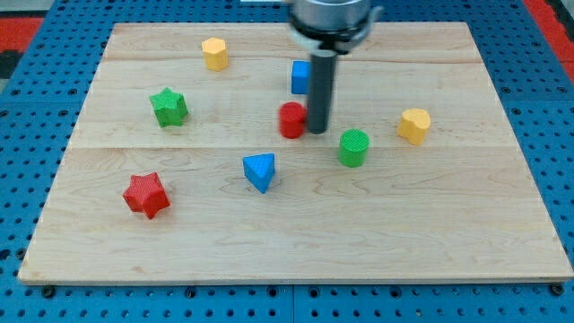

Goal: Move the red circle closer to the red star

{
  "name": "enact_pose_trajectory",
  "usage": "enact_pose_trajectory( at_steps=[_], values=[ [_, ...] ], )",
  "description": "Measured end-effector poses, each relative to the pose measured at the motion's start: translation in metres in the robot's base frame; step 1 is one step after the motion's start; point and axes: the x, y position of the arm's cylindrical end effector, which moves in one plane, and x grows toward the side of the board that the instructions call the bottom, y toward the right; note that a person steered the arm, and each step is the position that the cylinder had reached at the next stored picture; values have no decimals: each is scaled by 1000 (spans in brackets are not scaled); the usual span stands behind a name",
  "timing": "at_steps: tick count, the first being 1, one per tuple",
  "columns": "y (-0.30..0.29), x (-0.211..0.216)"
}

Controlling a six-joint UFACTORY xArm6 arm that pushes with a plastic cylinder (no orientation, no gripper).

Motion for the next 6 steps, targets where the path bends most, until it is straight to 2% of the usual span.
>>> enact_pose_trajectory(
  at_steps=[1, 6],
  values=[
    [-26, 0],
    [-49, -2]
  ],
)
